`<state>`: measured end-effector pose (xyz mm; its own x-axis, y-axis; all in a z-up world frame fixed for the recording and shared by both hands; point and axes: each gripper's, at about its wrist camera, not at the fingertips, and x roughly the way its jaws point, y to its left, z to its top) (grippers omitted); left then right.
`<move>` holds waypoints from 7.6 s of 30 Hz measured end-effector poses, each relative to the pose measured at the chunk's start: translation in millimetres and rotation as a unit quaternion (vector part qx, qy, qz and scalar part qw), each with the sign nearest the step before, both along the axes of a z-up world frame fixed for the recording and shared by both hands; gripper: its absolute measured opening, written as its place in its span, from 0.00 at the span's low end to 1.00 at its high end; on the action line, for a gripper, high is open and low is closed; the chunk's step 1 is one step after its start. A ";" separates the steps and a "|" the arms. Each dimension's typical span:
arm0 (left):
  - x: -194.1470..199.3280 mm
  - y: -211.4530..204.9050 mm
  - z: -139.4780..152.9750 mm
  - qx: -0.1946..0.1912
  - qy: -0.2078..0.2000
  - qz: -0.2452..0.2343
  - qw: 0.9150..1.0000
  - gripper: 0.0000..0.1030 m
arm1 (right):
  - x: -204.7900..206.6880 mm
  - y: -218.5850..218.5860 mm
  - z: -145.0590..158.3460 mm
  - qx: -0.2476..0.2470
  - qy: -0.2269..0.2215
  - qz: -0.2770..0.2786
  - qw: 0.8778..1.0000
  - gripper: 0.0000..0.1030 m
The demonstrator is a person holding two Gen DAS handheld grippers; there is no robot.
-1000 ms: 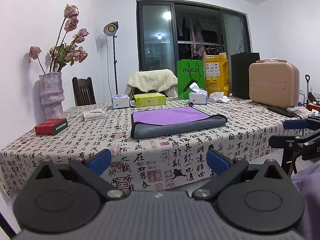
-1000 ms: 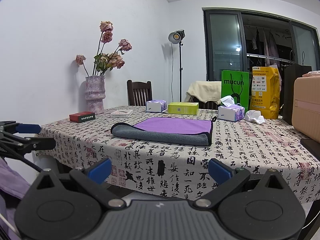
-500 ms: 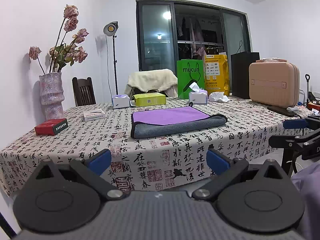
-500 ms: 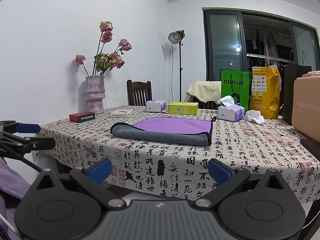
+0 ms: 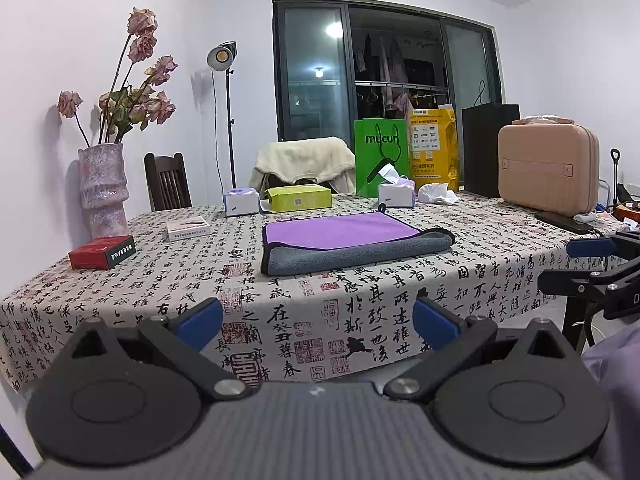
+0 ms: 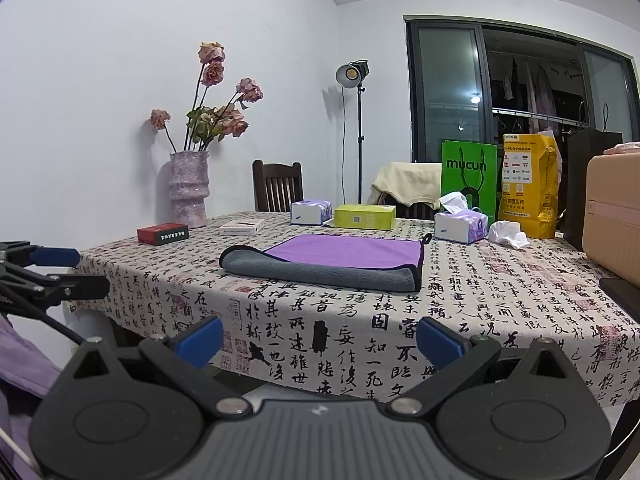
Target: Fold towel
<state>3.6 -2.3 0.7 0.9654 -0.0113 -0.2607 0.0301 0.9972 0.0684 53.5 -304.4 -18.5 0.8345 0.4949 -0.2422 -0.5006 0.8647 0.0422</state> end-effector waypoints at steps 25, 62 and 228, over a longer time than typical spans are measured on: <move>58.0 -8.3 -28.0 0.010 0.032 -0.005 0.999 1.00 | 31.5 4.8 -11.2 -0.013 -0.013 -0.011 1.000 1.00; 239.0 41.0 -21.3 -0.021 0.099 0.026 0.995 0.95 | 213.3 18.0 -13.1 -0.044 0.043 -0.040 0.997 0.79; 260.9 72.8 38.1 -0.035 0.089 0.041 0.995 0.72 | 275.8 58.7 50.4 -0.081 0.065 0.000 0.995 0.52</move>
